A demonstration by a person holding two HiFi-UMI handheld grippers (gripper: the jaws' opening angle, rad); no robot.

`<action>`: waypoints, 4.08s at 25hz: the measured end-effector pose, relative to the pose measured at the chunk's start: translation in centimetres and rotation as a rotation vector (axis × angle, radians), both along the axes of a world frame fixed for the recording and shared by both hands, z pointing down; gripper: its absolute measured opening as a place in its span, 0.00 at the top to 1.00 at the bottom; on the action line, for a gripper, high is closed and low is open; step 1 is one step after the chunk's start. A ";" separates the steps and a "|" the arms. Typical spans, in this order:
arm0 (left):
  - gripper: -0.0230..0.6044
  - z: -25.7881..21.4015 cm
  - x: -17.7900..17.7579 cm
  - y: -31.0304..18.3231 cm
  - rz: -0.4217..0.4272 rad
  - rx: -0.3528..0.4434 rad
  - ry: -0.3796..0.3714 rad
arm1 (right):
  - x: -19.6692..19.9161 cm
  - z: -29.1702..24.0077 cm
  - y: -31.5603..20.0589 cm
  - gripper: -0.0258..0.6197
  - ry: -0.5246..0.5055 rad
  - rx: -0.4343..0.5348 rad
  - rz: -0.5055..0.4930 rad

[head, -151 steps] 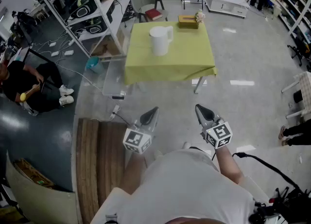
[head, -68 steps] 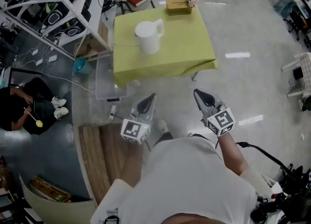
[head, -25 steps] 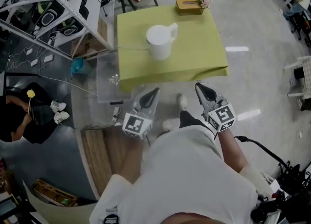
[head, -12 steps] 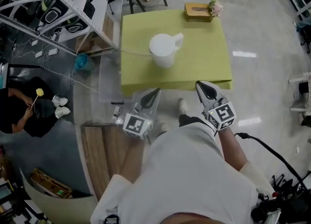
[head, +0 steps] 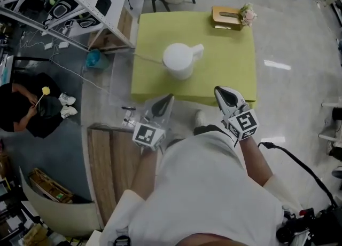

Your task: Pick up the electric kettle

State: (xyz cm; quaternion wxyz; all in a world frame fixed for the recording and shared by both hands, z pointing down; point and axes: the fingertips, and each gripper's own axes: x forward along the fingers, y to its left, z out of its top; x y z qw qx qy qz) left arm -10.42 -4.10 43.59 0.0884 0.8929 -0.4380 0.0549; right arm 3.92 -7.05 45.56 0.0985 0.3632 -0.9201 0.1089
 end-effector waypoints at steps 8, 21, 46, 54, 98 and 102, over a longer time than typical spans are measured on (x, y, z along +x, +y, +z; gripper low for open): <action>0.97 0.5 1.3 -3.3 -0.048 -0.011 -0.015 | 1.4 0.4 -3.6 0.95 0.006 -0.001 -0.048; 0.97 1.5 1.2 -5.4 -0.086 -0.021 -0.056 | 2.5 2.4 -6.4 0.95 0.009 -0.029 -0.037; 0.97 4.9 -5.1 -13.4 0.020 -0.051 -0.050 | -2.5 10.1 -17.2 0.81 0.103 -0.100 0.129; 0.97 5.6 -7.0 -15.5 0.033 -0.082 -0.052 | -4.3 14.8 -19.9 0.68 0.171 -0.155 0.144; 0.97 8.7 -10.6 -22.7 0.185 -0.160 -0.051 | -7.2 17.8 -26.9 0.85 0.101 -0.177 0.361; 0.97 8.3 -10.1 -22.9 0.209 -0.148 -0.040 | -6.0 16.3 -27.0 0.85 0.075 -0.170 0.405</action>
